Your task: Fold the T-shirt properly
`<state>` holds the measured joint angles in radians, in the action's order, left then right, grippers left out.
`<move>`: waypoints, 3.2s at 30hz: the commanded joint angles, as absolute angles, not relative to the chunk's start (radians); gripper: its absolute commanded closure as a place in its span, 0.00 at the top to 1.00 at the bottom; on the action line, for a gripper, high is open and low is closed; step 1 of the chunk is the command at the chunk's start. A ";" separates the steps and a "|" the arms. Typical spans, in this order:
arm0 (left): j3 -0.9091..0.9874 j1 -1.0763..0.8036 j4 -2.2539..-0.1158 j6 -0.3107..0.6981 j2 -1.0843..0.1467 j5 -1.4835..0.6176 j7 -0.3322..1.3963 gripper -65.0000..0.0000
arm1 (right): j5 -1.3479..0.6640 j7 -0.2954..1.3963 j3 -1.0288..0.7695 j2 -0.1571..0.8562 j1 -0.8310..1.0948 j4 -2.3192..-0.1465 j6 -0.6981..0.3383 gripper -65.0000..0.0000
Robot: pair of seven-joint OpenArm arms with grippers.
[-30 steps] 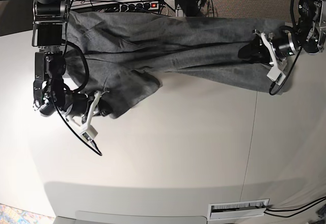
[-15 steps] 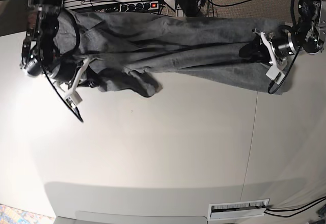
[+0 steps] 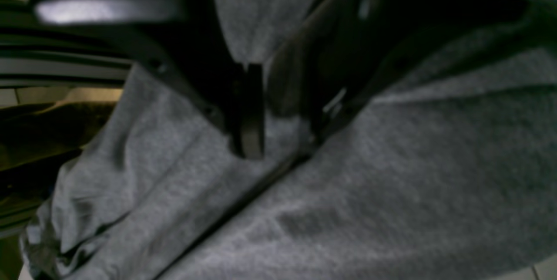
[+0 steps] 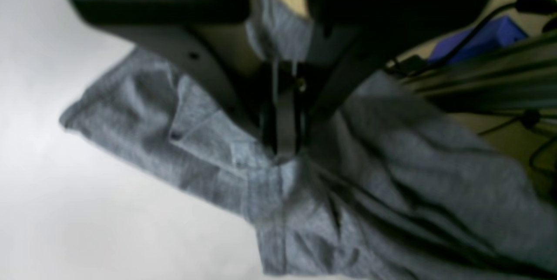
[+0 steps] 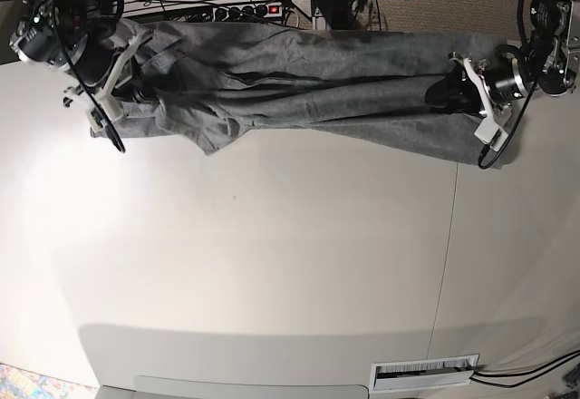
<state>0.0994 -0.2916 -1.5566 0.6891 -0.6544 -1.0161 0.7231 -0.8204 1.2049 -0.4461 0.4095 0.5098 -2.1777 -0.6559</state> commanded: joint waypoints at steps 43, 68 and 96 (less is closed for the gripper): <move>0.110 -0.285 -1.569 0.698 -0.618 -0.939 0.627 0.21 | -0.309 0.841 -0.504 0.327 0.584 -2.068 -0.659 0.00; 0.110 -0.282 -1.568 0.618 -0.614 -0.581 0.371 0.08 | -0.313 0.702 -0.371 0.327 0.236 -1.565 -0.661 0.00; 0.110 -0.250 -1.569 0.598 -0.610 -0.501 0.324 0.08 | -0.713 1.030 -0.303 0.319 0.160 -1.858 -0.664 0.00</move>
<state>0.0998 -0.2573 -1.5566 0.5957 -0.5957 -0.4892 0.3462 -0.6971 1.0473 -0.2993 0.3115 0.1673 -1.8420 -0.6586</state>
